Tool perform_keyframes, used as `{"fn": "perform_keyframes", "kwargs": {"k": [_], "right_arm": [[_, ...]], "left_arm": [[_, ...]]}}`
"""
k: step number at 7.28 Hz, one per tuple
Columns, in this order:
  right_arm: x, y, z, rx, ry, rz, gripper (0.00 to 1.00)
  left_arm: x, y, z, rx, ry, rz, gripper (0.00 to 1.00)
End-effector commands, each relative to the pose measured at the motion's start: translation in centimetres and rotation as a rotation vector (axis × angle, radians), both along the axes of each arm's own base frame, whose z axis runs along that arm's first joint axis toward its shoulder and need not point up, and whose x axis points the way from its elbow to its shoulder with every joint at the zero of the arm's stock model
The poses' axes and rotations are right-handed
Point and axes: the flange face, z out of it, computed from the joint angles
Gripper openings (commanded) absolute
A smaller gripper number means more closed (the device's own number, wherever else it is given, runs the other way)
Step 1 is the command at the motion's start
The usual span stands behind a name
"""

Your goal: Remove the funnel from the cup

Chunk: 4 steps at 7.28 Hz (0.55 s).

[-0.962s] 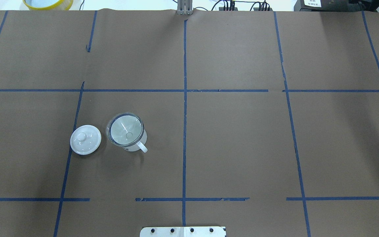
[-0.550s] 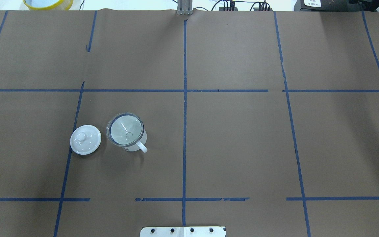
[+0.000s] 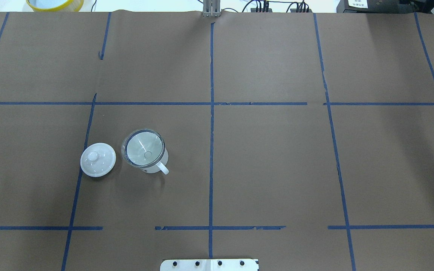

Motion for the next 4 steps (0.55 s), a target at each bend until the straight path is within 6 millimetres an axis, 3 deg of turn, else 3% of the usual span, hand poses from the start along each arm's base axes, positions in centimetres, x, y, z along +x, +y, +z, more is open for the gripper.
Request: {"fn": "perform_keyframes", "kwargs": {"k": [1,2,4], "right_arm": [[0.0,0.0,0.0,0.000,0.000,0.000,1.00],[0.0,0.0,0.0,0.000,0.000,0.000,1.00],[0.0,0.0,0.0,-0.001,0.000,0.001,1.00]], "left_arm": [[-0.3,-1.2,-3.3,0.075,0.019,-0.037,1.00],[3.6,-3.6,-7.0,0.047,0.052,-0.064,1.00],[15.2,-6.0,-14.7,-0.087,0.123,-0.098,1.00]]}}
